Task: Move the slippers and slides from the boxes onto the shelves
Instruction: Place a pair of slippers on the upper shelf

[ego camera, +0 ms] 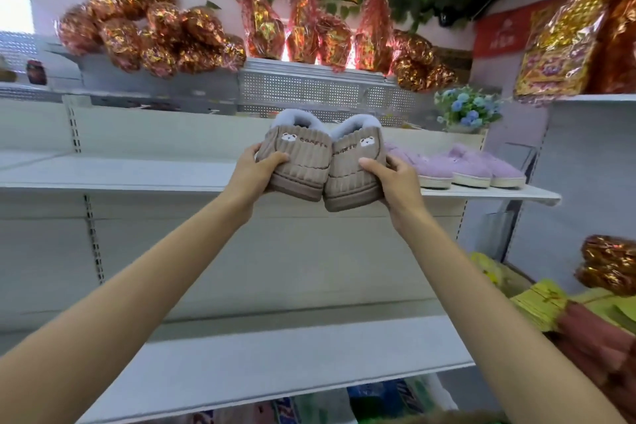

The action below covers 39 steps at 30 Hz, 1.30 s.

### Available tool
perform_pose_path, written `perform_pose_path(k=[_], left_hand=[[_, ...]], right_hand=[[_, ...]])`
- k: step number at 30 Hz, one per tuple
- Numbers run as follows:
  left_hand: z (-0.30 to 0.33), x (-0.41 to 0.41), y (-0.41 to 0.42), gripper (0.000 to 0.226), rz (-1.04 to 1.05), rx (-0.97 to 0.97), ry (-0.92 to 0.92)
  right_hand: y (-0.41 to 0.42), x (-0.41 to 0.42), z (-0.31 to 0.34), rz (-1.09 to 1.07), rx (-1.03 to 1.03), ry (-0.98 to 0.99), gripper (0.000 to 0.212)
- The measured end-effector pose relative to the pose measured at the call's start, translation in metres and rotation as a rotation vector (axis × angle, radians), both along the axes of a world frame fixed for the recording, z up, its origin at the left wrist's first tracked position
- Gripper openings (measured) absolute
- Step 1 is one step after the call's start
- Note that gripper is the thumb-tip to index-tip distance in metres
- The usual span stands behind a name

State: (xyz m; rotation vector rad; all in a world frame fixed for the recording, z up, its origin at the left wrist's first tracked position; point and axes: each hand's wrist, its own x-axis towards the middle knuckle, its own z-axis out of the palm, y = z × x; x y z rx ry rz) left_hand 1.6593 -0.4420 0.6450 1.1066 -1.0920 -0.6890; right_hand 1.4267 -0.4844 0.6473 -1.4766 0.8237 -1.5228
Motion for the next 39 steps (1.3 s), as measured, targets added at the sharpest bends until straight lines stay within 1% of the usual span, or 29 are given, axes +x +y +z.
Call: perform_pose_path(k=[2, 5, 6, 8, 9, 11, 12, 14, 17, 19, 21, 22, 23, 25, 26, 28, 30, 33, 36, 39], left_hand=[[0.008, 0.004, -0.018, 0.046, -0.002, 0.038, -0.004], [0.016, 0.007, -0.034, 0.027, 0.007, 0.053, -0.030], [0.017, 0.008, -0.040, 0.022, 0.013, 0.060, -0.062], [0.018, 0.009, -0.045, 0.022, 0.053, 0.094, -0.180], [0.018, 0.008, -0.046, 0.022, 0.084, 0.106, -0.244], [0.015, 0.008, -0.052, 0.015, 0.137, 0.103, -0.333], [0.014, 0.007, -0.055, 0.017, 0.143, 0.093, -0.375], [0.013, 0.004, -0.056, 0.035, 0.155, 0.090, -0.460], [0.011, 0.012, -0.058, 0.053, 0.205, 0.120, -0.499], [0.008, 0.020, -0.056, 0.064, 0.225, 0.159, -0.523], [0.006, 0.025, -0.056, 0.059, 0.234, 0.198, -0.547], [0.006, 0.025, -0.057, 0.053, 0.248, 0.211, -0.562], [0.008, 0.026, -0.058, 0.049, 0.267, 0.219, -0.582], [0.012, 0.026, -0.062, 0.052, 0.300, 0.215, -0.645], [0.015, 0.026, -0.063, 0.053, 0.308, 0.220, -0.664], [0.017, 0.030, -0.066, 0.052, 0.304, 0.245, -0.680], [0.016, 0.036, -0.071, 0.044, 0.313, 0.266, -0.688], [0.014, 0.042, -0.078, 0.036, 0.328, 0.287, -0.723], [0.014, 0.043, -0.080, 0.036, 0.327, 0.287, -0.745], [0.012, 0.042, -0.079, 0.038, 0.339, 0.286, -0.775]], right_hand=[[-0.022, 0.005, 0.009, 0.011, 0.044, 0.006, 0.013], [-0.051, 0.010, 0.012, 0.014, 0.089, 0.039, 0.012], [-0.060, 0.012, 0.011, 0.015, 0.102, 0.055, 0.015], [-0.073, 0.014, 0.011, 0.012, 0.117, 0.083, 0.017], [-0.078, 0.014, 0.013, 0.010, 0.107, 0.109, 0.017], [-0.084, 0.014, 0.018, -0.008, 0.062, 0.189, 0.021], [-0.086, 0.013, 0.020, -0.013, 0.040, 0.227, 0.024], [-0.092, 0.011, 0.022, -0.012, 0.026, 0.292, 0.022], [-0.100, 0.005, 0.023, 0.002, 0.030, 0.328, 0.015], [-0.107, 0.000, 0.020, -0.006, 0.026, 0.371, 0.017], [-0.114, -0.001, 0.013, -0.046, -0.005, 0.448, 0.024], [-0.116, 0.001, 0.010, -0.066, -0.030, 0.485, 0.024], [-0.117, 0.005, 0.007, -0.083, -0.059, 0.522, 0.020], [-0.114, 0.015, 0.006, -0.100, -0.088, 0.584, 0.014], [-0.113, 0.022, 0.008, -0.102, -0.080, 0.592, 0.016], [-0.110, 0.033, 0.010, -0.094, -0.048, 0.596, 0.028], [-0.112, 0.041, 0.011, -0.095, -0.041, 0.614, 0.034], [-0.114, 0.047, 0.012, -0.085, -0.043, 0.624, 0.029], [-0.115, 0.046, 0.013, -0.066, -0.058, 0.617, 0.022], [-0.114, 0.040, 0.013, -0.038, -0.061, 0.621, 0.006]])
